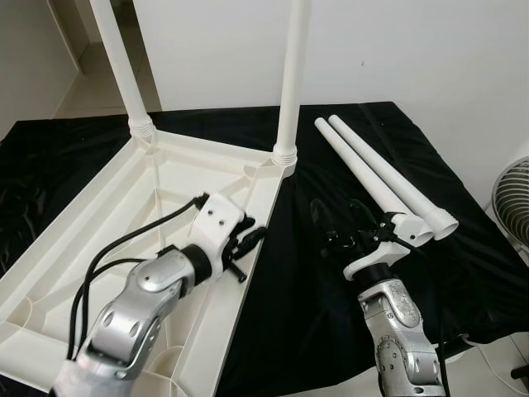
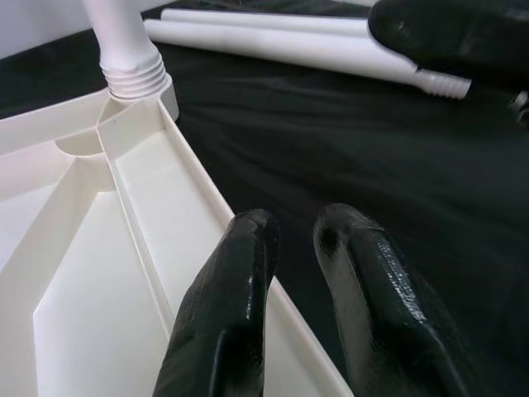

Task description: Building children table

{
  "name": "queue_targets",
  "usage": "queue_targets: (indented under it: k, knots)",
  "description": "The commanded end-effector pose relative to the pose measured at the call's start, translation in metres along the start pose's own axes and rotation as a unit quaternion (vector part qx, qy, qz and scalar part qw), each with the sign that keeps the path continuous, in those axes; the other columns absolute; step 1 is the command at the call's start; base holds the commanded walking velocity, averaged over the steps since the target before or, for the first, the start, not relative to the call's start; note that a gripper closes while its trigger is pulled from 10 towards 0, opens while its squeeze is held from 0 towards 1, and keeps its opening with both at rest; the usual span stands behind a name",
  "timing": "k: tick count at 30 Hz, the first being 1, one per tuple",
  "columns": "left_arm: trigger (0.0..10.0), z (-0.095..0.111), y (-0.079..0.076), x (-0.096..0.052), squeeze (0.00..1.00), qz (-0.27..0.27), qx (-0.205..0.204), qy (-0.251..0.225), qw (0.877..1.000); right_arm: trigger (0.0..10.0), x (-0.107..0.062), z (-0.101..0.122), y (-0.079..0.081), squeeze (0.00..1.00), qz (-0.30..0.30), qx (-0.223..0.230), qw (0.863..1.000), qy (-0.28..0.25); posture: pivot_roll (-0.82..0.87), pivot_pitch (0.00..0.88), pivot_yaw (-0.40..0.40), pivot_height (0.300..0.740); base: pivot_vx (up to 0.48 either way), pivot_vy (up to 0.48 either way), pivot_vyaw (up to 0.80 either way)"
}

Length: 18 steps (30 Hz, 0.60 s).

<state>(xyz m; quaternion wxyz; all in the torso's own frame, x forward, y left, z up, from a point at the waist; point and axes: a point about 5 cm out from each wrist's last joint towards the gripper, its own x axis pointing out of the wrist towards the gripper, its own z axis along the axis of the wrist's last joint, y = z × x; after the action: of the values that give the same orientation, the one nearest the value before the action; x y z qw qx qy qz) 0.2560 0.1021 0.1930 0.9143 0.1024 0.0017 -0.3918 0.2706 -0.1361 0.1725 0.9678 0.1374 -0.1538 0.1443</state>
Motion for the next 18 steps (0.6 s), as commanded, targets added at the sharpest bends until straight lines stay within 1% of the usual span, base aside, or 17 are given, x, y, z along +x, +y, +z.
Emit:
queue_targets:
  k: [1,3,4,5,6,7,8,9,10,12,14,17,18]
  knots:
    - [10.0,-0.001,-0.001,-0.007,0.00,-0.029,-0.007,0.003,1.000,10.0,0.000,-0.004,-0.001,0.00,0.000,-0.005,1.000,0.014,0.02,0.088,0.026,0.740,0.000,0.000,0.00]
    - [10.0,-0.005,-0.001,-0.016,0.00,-0.046,-0.014,0.013,0.999,10.0,-0.001,-0.005,-0.003,0.00,-0.004,-0.008,1.000,0.021,0.02,0.083,0.025,0.740,0.000,0.000,0.00]
    - [10.0,-0.006,0.000,-0.021,0.00,-0.055,-0.010,0.015,0.998,10.0,-0.001,-0.005,-0.004,0.00,-0.005,-0.009,1.000,0.023,0.02,0.083,0.025,0.740,0.000,0.000,0.00]
    - [10.0,-0.006,0.000,-0.021,0.00,-0.055,-0.010,0.015,0.998,10.0,-0.001,-0.005,-0.004,0.00,-0.005,-0.009,1.000,0.023,0.02,0.083,0.025,0.740,0.000,0.000,0.00]
    - [10.0,-0.009,0.001,-0.028,0.00,-0.068,-0.016,0.025,0.997,10.0,-0.002,-0.006,-0.005,0.00,-0.006,-0.010,1.000,0.026,0.02,0.080,0.024,0.740,0.000,0.000,0.00]
    - [10.0,-0.009,0.001,-0.028,0.00,-0.068,-0.016,0.025,0.997,10.0,-0.002,-0.006,-0.005,0.00,-0.006,-0.010,1.000,0.026,0.02,0.080,0.024,0.740,0.000,0.000,0.00]
    - [10.0,-0.012,0.000,-0.038,0.00,-0.088,-0.027,0.039,0.995,10.0,-0.003,-0.007,-0.005,0.00,-0.006,-0.011,1.000,0.028,0.02,0.078,0.023,0.740,0.000,0.000,0.00]
    - [10.0,-0.015,-0.001,-0.044,0.00,-0.104,-0.031,0.052,0.993,10.0,-0.004,-0.007,-0.005,0.00,-0.006,-0.011,1.000,0.028,0.02,0.078,0.023,0.740,0.000,0.000,0.00]
    - [10.0,-0.015,-0.001,-0.044,0.00,-0.104,-0.031,0.052,0.993,10.0,-0.004,-0.007,-0.005,0.00,-0.006,-0.011,1.000,0.028,0.02,0.078,0.023,0.740,0.000,0.000,0.00]
    - [10.0,-0.019,-0.003,-0.051,0.00,-0.120,-0.033,0.071,0.990,10.0,-0.004,-0.008,-0.005,0.00,-0.006,-0.011,0.999,0.029,0.03,0.078,0.022,0.740,0.000,0.000,0.00]
    - [10.0,-0.021,-0.003,-0.054,0.00,-0.123,-0.034,0.078,0.989,10.0,-0.004,-0.008,-0.005,0.00,-0.005,-0.010,0.999,0.030,0.03,0.078,0.022,0.740,0.000,0.000,0.00]
    - [10.0,-0.029,-0.008,-0.062,0.00,-0.148,-0.035,0.107,0.983,10.0,-0.004,-0.009,-0.005,0.00,-0.002,-0.010,0.999,0.033,0.03,0.078,0.019,0.740,0.000,0.000,0.00]
    - [10.0,-0.029,-0.008,-0.062,0.00,-0.148,-0.035,0.107,0.983,10.0,-0.004,-0.009,-0.005,0.00,-0.002,-0.010,0.999,0.033,0.03,0.078,0.019,0.740,0.000,0.000,0.00]
